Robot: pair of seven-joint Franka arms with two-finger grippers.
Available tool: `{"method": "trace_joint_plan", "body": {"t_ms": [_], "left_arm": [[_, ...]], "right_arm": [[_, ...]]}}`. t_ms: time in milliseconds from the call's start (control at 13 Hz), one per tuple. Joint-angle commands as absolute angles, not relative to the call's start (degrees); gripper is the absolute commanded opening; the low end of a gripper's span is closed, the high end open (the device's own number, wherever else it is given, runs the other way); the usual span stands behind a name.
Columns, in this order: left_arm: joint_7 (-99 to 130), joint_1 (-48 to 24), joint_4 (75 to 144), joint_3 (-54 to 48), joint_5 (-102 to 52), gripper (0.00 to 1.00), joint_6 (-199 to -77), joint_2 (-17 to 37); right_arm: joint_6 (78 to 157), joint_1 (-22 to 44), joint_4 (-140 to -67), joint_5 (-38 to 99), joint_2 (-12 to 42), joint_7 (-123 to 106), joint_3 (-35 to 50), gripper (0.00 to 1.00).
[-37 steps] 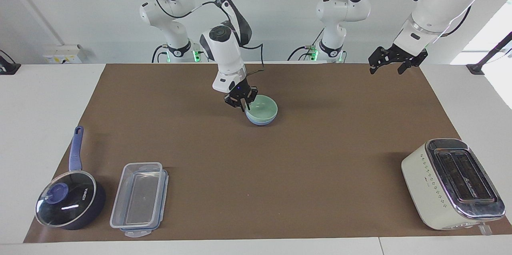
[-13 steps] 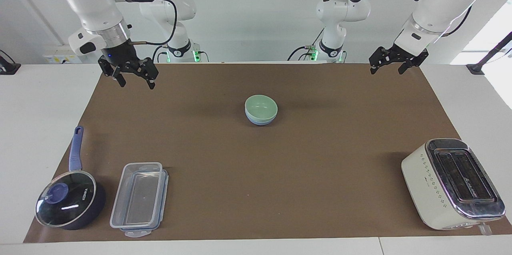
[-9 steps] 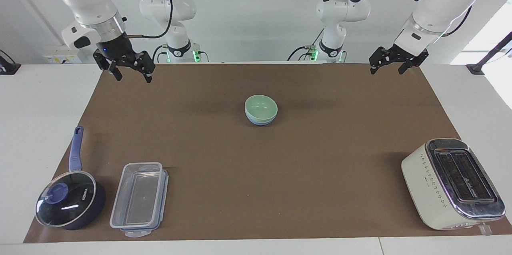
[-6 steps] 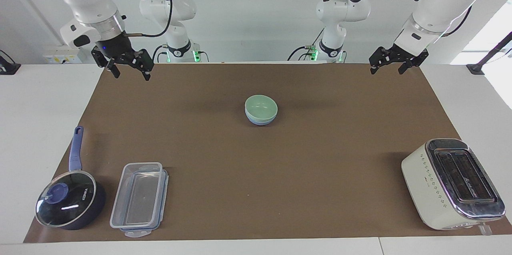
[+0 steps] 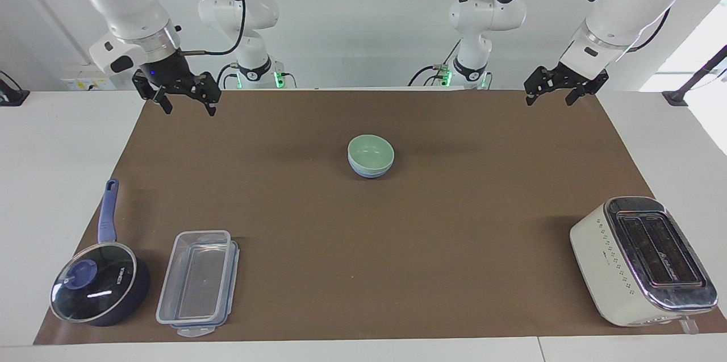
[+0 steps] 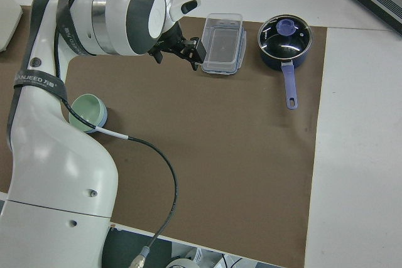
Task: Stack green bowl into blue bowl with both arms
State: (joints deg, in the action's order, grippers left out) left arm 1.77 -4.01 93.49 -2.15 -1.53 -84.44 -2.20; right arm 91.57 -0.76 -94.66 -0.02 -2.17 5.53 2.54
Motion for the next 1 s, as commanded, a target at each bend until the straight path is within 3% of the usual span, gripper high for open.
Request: {"method": "trace_joint_plan", "body": {"t_ms": [0, 923], "left_arm": [[1.67, -3.87, 94.40, -2.20, -0.26, 1.00, -84.38, -3.34], [1.67, -3.87, 94.39, -2.11, -0.26, 1.00, -84.38, -3.34]], "right_arm": [[91.14, -1.58, -94.92, -0.53, -2.55, 3.08, 2.90, 1.00], [90.18, -1.58, -95.19, -1.49, -3.16, 4.83, 2.72, 1.00]]}}
